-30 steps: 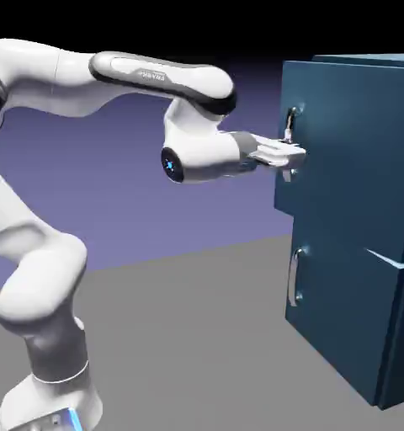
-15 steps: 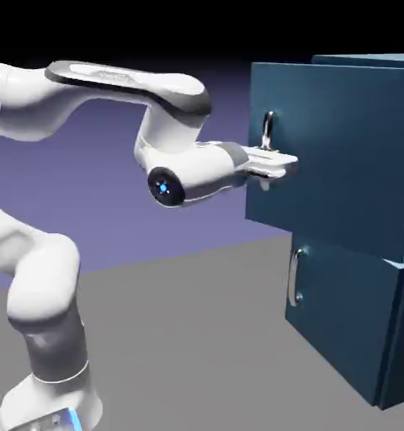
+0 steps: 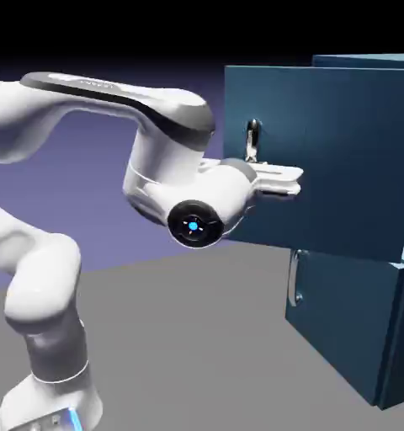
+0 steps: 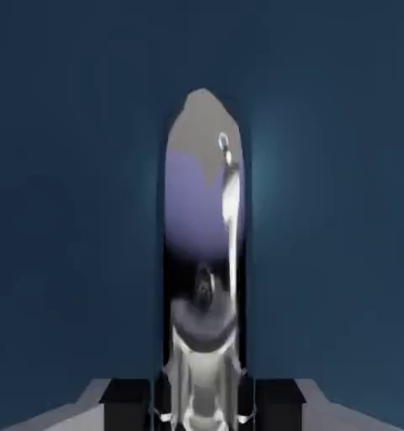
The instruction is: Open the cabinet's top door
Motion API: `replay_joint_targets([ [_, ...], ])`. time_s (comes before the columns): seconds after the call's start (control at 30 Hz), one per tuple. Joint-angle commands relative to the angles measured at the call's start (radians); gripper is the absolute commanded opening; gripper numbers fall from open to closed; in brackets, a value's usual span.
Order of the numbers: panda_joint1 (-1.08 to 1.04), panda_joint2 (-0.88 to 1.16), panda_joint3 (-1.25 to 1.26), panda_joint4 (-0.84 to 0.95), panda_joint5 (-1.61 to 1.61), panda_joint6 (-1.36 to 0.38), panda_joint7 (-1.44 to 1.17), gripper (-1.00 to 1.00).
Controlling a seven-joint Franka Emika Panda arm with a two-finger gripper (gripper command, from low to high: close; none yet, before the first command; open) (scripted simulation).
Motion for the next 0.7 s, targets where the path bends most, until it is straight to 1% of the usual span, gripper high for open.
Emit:
replay_joint_targets([
  [0.0, 0.006, 0.021, -0.031, 0.023, -0.028, -0.045, -0.003, -1.0],
  [0.33, 0.127, 0.297, -0.326, 0.305, -0.195, -0.48, -0.07, -1.0],
  [0.53, 0.199, 0.505, -0.48, 0.486, -0.206, -0.739, -0.145, -1.0],
  [0.67, 0.2, 0.65, -0.541, 0.589, -0.186, -0.899, -0.204, -1.0],
])
